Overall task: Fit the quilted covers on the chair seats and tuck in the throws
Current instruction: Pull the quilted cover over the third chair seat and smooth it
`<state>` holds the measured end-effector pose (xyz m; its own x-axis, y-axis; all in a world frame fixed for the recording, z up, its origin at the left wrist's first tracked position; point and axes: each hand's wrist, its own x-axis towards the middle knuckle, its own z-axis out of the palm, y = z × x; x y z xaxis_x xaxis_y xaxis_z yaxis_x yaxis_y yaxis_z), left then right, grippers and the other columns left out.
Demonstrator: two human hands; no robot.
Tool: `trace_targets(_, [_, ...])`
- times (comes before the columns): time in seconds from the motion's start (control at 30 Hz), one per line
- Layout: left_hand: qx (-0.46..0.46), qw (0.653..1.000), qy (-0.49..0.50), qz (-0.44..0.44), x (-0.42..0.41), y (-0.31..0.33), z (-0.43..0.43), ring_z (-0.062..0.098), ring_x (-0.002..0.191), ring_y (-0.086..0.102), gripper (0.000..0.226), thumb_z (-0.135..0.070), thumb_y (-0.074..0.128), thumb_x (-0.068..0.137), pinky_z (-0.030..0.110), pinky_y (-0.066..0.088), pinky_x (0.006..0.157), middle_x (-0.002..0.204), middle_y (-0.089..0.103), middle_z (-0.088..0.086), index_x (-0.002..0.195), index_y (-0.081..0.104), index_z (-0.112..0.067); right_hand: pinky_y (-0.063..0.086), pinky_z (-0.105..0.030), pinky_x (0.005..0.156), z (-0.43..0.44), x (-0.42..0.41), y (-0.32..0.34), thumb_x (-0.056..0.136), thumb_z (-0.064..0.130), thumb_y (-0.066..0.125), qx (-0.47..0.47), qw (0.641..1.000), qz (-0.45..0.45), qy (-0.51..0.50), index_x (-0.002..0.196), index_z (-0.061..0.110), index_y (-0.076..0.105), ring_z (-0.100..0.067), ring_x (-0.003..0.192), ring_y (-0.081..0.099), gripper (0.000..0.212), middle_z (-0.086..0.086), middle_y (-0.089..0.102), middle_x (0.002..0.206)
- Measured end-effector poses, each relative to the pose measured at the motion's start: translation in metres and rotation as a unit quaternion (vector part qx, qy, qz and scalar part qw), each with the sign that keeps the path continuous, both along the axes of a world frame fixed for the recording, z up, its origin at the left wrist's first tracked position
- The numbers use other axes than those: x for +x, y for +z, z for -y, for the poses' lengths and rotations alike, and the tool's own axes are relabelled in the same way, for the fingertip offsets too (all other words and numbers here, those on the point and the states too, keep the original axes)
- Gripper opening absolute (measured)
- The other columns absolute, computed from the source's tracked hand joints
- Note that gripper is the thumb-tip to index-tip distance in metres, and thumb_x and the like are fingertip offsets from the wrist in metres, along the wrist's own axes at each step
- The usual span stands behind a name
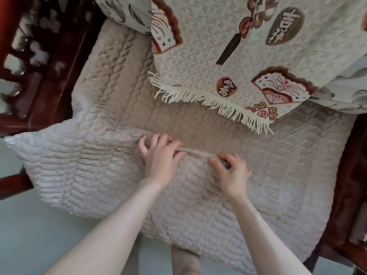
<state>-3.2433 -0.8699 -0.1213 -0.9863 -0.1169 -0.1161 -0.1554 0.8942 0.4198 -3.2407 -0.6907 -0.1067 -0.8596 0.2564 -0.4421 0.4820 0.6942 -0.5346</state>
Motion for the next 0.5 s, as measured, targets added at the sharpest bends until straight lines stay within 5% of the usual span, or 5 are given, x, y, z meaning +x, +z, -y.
trace_targets(0.3, [0.046, 0.989, 0.138, 0.015, -0.029, 0.011, -0.015, 0.023, 0.101, 0.05, 0.02, -0.041, 0.071, 0.078, 0.038, 0.016, 0.097, 0.088, 0.063, 0.002, 0.085, 0.074, -0.023, 0.018, -0.029, 0.084, -0.006, -0.048, -0.003, 0.082, 0.034, 0.073, -0.008, 0.997, -0.08, 0.009, 0.088, 0.02, 0.075, -0.012, 0.096, 0.044, 0.015, 0.015, 0.053, 0.088])
trace_targets(0.5, [-0.038, 0.991, 0.103, 0.083, -0.024, 0.005, -0.023, 0.029, 0.108, 0.046, 0.033, -0.047, 0.061, 0.083, 0.048, 0.016, 0.103, 0.098, 0.064, 0.01, 0.097, 0.073, -0.019, 0.017, -0.029, 0.091, -0.036, -0.025, -0.012, 0.076, 0.046, 0.075, 0.009, 0.997, -0.026, 0.067, 0.105, 0.022, 0.071, -0.022, 0.11, 0.047, 0.038, 0.003, 0.061, 0.107])
